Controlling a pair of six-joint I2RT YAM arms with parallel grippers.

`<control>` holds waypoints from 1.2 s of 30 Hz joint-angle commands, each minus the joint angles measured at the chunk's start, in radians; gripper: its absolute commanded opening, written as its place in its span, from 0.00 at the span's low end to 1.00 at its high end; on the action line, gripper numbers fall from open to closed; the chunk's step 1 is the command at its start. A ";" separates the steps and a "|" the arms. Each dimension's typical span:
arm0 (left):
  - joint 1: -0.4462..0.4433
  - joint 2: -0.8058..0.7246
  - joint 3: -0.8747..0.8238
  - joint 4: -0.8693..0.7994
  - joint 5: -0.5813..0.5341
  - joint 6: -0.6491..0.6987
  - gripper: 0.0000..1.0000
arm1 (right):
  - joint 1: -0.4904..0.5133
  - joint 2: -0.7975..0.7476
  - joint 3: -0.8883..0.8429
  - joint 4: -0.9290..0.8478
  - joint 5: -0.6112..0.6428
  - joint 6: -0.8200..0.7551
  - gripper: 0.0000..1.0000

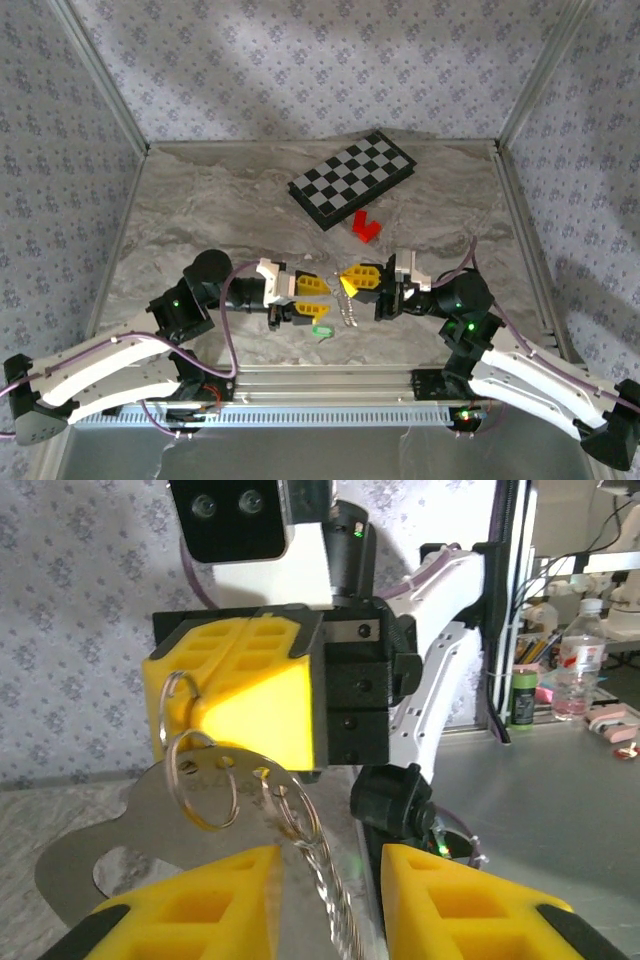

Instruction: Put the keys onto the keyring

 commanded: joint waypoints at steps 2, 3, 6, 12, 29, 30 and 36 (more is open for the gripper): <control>-0.011 -0.042 0.012 0.006 0.032 -0.008 0.32 | -0.007 -0.033 -0.008 0.035 0.006 0.006 0.00; -0.011 -0.051 0.009 0.007 0.016 -0.006 0.34 | -0.007 -0.036 -0.008 0.028 0.005 0.004 0.00; -0.011 -0.059 0.008 0.024 -0.044 -0.006 0.44 | -0.008 -0.041 -0.008 0.021 -0.002 0.002 0.00; -0.013 0.003 0.039 0.036 -0.045 0.003 0.54 | -0.008 -0.041 -0.006 0.019 -0.008 -0.001 0.00; -0.032 0.032 0.092 0.033 -0.036 0.035 0.60 | -0.008 -0.052 -0.015 -0.014 0.001 -0.022 0.00; -0.032 0.038 0.099 0.030 -0.028 0.038 0.60 | -0.008 -0.052 -0.014 -0.016 0.003 -0.023 0.00; -0.042 0.045 0.113 0.021 -0.013 0.045 0.56 | -0.007 -0.055 -0.015 -0.019 0.015 -0.027 0.00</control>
